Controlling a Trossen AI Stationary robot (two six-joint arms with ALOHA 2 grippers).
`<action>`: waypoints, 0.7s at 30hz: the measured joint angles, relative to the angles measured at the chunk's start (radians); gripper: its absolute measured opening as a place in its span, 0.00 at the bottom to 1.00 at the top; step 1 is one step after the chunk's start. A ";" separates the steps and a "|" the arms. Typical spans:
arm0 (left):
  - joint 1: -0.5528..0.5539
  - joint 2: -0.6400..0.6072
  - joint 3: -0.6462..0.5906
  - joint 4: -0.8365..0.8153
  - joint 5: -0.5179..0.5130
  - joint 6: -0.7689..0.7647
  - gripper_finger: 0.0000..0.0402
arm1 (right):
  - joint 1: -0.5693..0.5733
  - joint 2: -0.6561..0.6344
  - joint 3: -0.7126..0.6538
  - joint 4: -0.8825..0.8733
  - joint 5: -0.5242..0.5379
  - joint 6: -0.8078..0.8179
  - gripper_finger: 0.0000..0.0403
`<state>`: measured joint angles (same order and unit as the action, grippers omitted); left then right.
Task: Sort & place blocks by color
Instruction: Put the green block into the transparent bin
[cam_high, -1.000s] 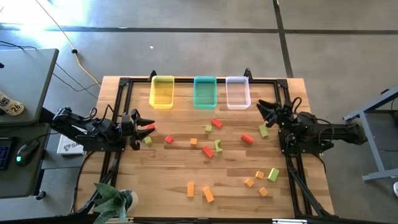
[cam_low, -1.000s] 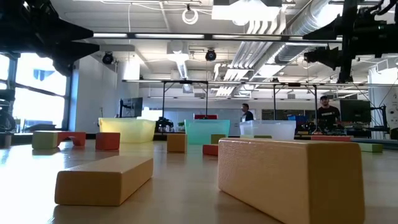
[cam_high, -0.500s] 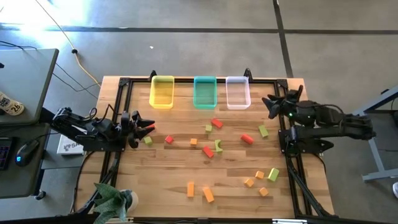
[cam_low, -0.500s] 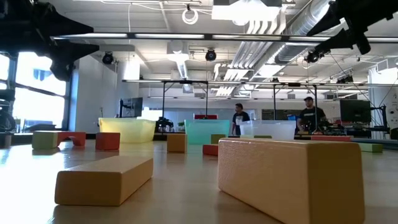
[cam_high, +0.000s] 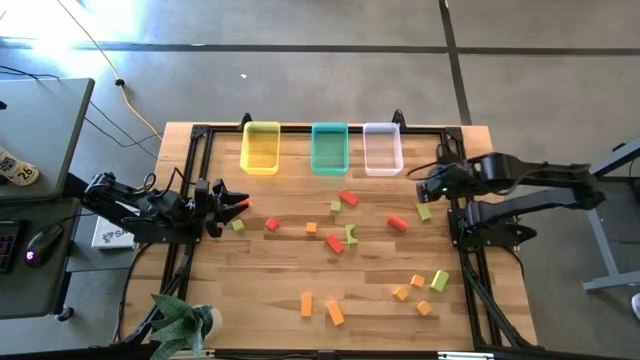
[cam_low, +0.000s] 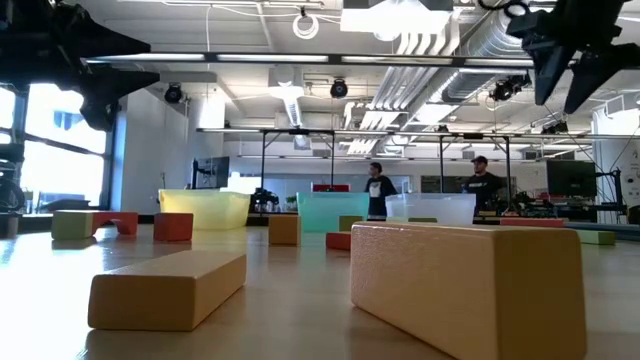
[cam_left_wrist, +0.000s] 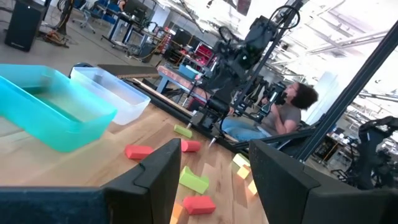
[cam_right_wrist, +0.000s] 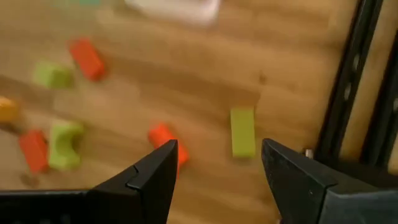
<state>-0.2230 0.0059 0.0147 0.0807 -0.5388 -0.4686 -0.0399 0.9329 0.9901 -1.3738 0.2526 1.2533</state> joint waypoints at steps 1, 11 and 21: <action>0.000 0.000 0.000 0.000 0.000 0.000 0.45 | 0.000 0.019 -0.002 0.004 -0.029 0.003 0.55; 0.000 0.000 0.000 -0.001 0.000 0.000 0.45 | -0.013 0.191 -0.023 0.025 -0.099 -0.057 0.55; 0.000 0.000 0.000 -0.001 0.024 -0.003 0.45 | -0.146 0.356 -0.023 0.082 -0.099 -0.190 0.55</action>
<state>-0.2230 0.0059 0.0147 0.0795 -0.5144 -0.4721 -0.1855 1.2889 0.9674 -1.2917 0.1533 1.0629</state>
